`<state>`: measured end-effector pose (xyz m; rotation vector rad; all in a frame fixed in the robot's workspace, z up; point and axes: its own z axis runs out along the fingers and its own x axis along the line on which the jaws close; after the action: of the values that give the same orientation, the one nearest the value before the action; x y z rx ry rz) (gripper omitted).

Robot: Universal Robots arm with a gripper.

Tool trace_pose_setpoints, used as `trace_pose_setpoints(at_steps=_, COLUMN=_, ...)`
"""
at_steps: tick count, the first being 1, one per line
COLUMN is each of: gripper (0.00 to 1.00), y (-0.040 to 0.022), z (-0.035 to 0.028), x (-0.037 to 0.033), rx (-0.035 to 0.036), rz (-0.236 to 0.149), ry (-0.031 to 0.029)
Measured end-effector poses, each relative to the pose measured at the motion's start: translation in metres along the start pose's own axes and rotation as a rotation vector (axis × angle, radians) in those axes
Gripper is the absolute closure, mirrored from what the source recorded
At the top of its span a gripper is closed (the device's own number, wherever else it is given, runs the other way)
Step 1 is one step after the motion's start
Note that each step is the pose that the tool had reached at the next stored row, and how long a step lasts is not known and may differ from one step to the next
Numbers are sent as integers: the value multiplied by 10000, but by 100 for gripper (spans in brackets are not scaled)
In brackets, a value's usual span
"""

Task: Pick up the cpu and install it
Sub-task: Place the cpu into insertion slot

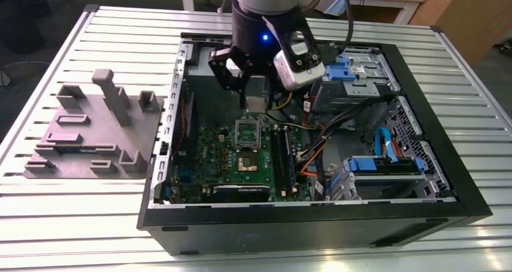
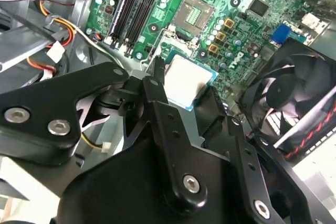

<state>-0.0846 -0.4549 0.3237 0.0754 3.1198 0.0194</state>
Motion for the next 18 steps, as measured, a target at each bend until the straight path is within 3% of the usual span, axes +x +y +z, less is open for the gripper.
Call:
trace_pose_setpoints(at_steps=8, gripper=53, y=-35, z=140, x=-1, rx=22, rz=-51, ry=-5)
trace_pose_setpoints(at_steps=15, gripper=53, y=-48, z=266, x=-1, rx=5, rz=-992, ry=38)
trace_pose_setpoints(at_steps=18, gripper=53, y=-127, z=305, x=-1, rx=5, rz=-1003, ry=43)
